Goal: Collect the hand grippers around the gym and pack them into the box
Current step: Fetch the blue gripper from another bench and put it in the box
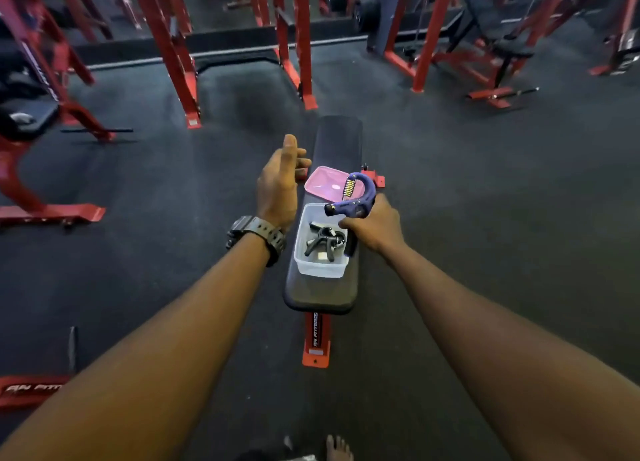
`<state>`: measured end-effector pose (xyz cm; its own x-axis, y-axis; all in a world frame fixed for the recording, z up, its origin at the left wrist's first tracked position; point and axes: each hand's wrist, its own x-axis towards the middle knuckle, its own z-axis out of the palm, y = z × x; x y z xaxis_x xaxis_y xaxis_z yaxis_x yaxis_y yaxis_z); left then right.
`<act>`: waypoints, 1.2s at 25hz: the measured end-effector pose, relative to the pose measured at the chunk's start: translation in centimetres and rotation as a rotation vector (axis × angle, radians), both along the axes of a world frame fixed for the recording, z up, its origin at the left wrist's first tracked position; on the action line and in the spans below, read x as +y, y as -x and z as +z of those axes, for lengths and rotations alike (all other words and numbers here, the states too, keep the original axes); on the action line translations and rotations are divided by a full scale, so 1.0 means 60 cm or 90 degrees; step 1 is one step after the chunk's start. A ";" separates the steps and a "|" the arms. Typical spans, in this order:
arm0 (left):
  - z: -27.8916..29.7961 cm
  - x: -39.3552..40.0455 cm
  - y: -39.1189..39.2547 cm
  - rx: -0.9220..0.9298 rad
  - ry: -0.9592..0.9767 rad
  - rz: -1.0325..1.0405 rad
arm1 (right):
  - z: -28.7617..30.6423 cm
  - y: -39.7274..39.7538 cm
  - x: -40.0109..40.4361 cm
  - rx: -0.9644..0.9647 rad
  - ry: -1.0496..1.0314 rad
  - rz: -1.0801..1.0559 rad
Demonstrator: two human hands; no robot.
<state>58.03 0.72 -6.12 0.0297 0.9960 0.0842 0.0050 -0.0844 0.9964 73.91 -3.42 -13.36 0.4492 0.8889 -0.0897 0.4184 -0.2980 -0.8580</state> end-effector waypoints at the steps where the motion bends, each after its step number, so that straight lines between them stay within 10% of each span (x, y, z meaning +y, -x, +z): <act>1: -0.019 0.042 -0.006 -0.002 0.016 0.003 | -0.019 -0.003 0.041 -0.001 0.017 0.002; 20: -0.471 0.484 -0.022 0.136 0.168 -0.060 | -0.589 0.044 0.447 -0.044 0.380 -0.143; 26: -0.469 0.491 -0.050 0.130 0.182 -0.054 | -0.589 0.038 0.443 -0.152 0.351 -0.119; 30: -0.348 0.503 -0.097 0.097 0.125 -0.062 | -0.438 -0.049 0.477 0.058 0.180 -0.167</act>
<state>63.86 30.89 -26.99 0.1243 0.9845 -0.1235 0.1582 0.1032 0.9820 76.88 25.22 -39.67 0.6370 0.6797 -0.3637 0.2228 -0.6140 -0.7572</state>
